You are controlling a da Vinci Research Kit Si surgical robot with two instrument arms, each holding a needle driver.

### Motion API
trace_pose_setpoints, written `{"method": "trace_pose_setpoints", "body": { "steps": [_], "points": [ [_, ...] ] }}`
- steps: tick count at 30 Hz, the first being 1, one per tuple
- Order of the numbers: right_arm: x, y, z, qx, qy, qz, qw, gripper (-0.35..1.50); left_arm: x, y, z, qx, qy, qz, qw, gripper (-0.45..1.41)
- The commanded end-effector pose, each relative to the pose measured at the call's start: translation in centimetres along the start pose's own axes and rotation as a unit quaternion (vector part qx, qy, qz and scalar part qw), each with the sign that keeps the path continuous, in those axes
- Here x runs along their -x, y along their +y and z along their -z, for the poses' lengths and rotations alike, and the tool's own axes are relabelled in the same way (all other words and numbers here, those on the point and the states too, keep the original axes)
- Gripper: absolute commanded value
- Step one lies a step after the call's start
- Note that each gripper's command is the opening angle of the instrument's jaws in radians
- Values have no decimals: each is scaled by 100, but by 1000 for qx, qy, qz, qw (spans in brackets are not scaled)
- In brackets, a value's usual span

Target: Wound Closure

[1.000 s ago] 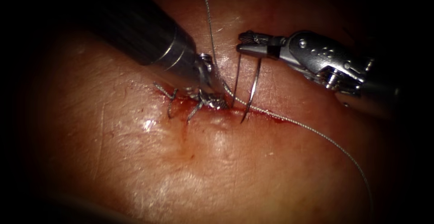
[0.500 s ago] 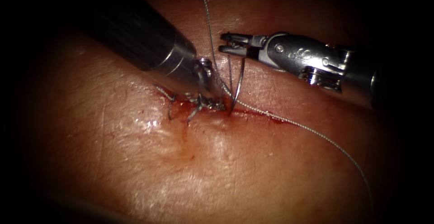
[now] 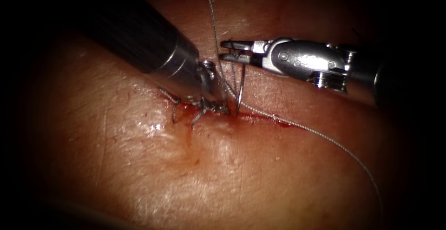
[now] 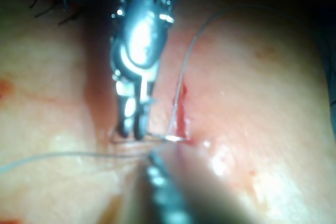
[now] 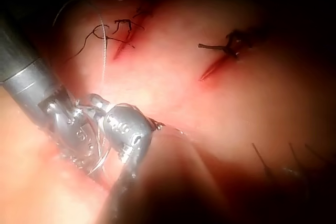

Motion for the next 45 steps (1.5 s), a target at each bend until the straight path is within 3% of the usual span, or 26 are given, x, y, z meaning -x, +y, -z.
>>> {"method": "trace_pose_setpoints", "body": {
  "steps": [1, 11, 19, 35, 45],
  "points": [
    [0, -6, -9, -3, 5, 3, 1000, -35, 2, -2, -9, 1, -1, 2, 1000, 56],
    [1, -3, -7, 5, 1, 15, 1000, -35, 2, -3, -9, 1, 1, 0, 1000, 54],
    [7, 18, -3, 27, -13, 18, 999, -35, 0, -3, -11, 0, -1, -1, 1000, 54],
    [3, -15, -3, 13, -4, 31, 999, -35, 2, -3, -11, 0, 2, -3, 1000, 51],
    [-4, -17, 1, 10, 45, -20, 999, -35, 1, -5, -15, -1, 4, -2, 1000, 49]
  ]
}}
